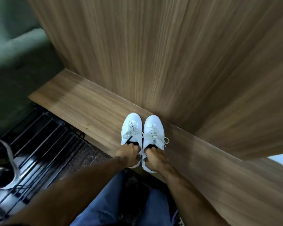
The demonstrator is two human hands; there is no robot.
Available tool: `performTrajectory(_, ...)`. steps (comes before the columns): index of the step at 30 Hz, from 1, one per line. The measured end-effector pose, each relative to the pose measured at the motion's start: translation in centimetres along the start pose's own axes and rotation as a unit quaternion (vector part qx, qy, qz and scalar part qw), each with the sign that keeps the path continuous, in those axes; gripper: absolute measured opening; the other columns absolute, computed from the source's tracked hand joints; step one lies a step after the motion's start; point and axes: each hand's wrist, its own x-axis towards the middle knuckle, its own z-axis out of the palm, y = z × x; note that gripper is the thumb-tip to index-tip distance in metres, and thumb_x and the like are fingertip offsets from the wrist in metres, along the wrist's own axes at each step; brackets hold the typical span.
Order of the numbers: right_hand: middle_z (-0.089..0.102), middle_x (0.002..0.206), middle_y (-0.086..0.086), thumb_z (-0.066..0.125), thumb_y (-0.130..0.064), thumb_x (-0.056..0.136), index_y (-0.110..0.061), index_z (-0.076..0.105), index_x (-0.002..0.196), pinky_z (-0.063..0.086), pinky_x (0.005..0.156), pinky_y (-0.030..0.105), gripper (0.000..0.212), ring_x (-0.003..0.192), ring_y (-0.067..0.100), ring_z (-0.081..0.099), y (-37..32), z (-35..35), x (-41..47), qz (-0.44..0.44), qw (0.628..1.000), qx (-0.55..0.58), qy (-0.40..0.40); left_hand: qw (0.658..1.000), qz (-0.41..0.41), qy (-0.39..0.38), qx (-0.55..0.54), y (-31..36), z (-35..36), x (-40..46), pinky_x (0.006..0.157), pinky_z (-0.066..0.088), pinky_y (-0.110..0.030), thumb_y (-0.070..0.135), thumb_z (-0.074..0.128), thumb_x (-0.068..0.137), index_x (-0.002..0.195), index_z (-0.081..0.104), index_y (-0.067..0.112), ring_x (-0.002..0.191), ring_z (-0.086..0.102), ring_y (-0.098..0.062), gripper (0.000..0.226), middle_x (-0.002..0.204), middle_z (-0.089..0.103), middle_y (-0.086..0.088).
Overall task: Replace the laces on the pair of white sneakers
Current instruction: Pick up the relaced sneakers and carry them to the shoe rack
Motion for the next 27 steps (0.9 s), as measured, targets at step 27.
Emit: performTrajectory(27,0.063,0.111,0.016,0.051,-0.033,0.094,-0.012,0.057,0.101,0.043,0.083,0.040,0.023,0.109,0.036,0.056,-29.0,-22.2,13.4,-0.367,0.903,-0.221,0.036,0.912,-0.318,0.192,-0.176,-24.9,-15.5,-14.5,0.061,0.037,-0.032,0.032,0.046,0.088,0.073,0.044,0.018,0.085,0.062,-0.035,0.020,0.092,0.065,-0.010)
